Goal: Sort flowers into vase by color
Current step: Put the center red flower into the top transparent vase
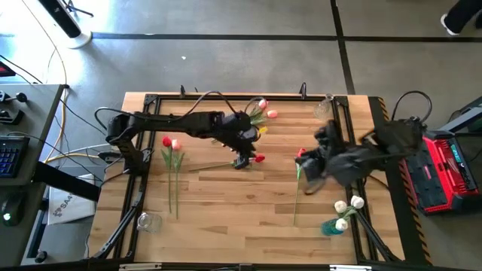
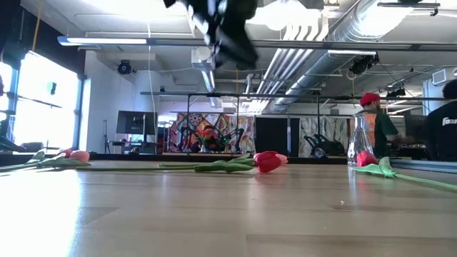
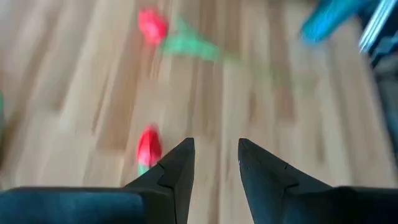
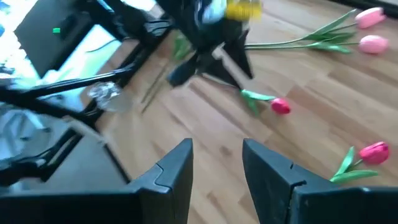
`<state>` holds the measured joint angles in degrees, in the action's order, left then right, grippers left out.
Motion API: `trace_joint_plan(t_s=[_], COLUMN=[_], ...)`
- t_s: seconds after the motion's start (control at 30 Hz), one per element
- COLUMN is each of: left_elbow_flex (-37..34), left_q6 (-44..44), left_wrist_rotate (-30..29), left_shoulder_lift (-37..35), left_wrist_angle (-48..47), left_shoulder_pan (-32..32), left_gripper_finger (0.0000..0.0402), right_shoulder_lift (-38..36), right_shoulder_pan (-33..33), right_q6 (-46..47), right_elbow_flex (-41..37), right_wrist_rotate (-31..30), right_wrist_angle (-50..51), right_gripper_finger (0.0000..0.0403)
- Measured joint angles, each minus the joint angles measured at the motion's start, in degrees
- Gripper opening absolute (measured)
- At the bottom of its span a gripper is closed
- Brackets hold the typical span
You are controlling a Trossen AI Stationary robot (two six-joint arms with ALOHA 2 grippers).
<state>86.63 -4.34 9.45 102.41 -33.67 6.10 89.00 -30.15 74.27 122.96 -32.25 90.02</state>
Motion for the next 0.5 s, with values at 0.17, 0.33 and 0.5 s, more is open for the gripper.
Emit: trace_joint_plan(t_s=[0.17, 0.33, 0.5], left_elbow_flex=[0.0, 0.0, 0.0], left_q6=[3.5, 6.8, 9.6], left_wrist_rotate=[0.0, -0.1, 0.0], left_shoulder_lift=[4.3, 9.4, 14.6], left_wrist_angle=[-5.3, -9.0, -12.2], left_shoulder_pan=[1.7, 3.4, 4.1], left_gripper_finger=[0.0113, 0.0113, 0.0113], right_shoulder_lift=[3.0, 6.0, 6.6], right_shoulder_pan=[8.3, 14.2, 15.5], right_q6=[-4.3, -8.4, -9.3], right_elbow_flex=[0.0, -0.1, -0.1], right_wrist_rotate=[3.7, 8.2, 9.2], right_wrist_angle=[0.0, 0.0, 0.0], right_gripper_finger=[0.0128, 0.0128, 0.0128])
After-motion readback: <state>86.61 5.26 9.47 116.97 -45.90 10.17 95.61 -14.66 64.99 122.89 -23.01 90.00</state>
